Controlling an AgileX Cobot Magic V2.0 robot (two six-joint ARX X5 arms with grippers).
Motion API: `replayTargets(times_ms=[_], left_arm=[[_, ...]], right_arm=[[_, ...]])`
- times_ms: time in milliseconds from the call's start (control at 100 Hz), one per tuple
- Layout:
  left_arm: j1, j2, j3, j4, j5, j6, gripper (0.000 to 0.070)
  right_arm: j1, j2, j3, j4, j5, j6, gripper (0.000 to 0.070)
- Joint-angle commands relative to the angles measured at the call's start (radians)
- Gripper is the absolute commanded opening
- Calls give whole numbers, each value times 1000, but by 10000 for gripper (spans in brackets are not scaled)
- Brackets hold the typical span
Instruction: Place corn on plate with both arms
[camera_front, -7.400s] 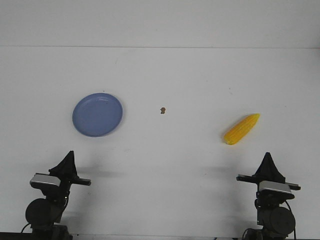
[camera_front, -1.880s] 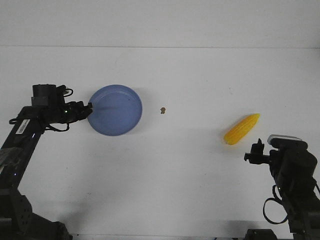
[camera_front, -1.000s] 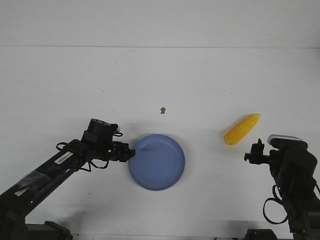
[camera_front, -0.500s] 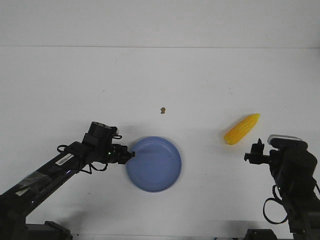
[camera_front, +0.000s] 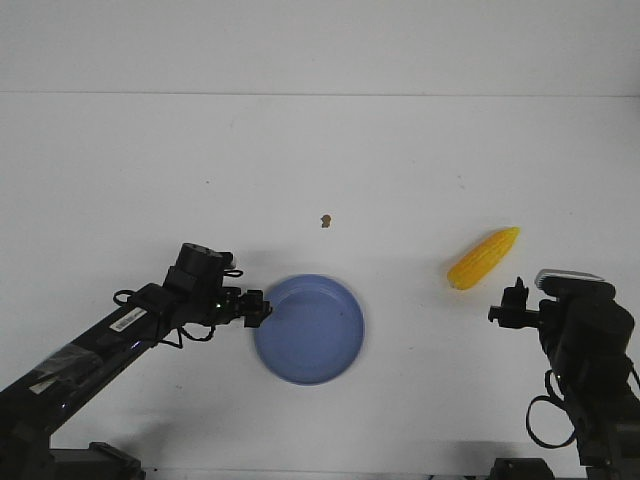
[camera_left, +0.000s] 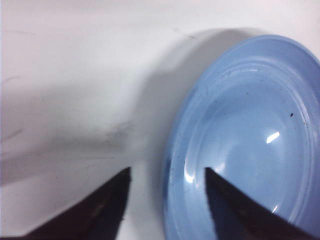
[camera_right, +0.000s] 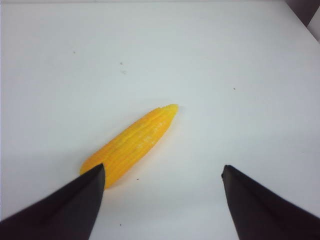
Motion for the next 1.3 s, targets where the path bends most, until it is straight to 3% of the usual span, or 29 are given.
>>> replayTargets(times_ms=[0,30,220,470,650,870,1110,1290], left_arm=[[-1,-11,10,24,0,21,521],[3,-24,10,34,0,29,550],[63,-155,11,78,-17,125,550],[190,-388,11,11,-217,346,550],[226,-491,11,-36,-354,372,550],[226,-517,11,-41,-354,377,550],[226,-517,11,-41,-353,376,550],[224,-517,11,-44,-352,372,550]], right_arm=[[1,3,17,8,-2,7,496],[1,3,17,8,-2,7,496],[1,3,17,13,-2,7,496],[1,3,17,50,-3,7,496],[1,4,17,52,-3,23,496],[1,109,17,113,-40,114,496],[-14,380,25,224,-45,201,496],[-55,583,90,235,-56,241,496]])
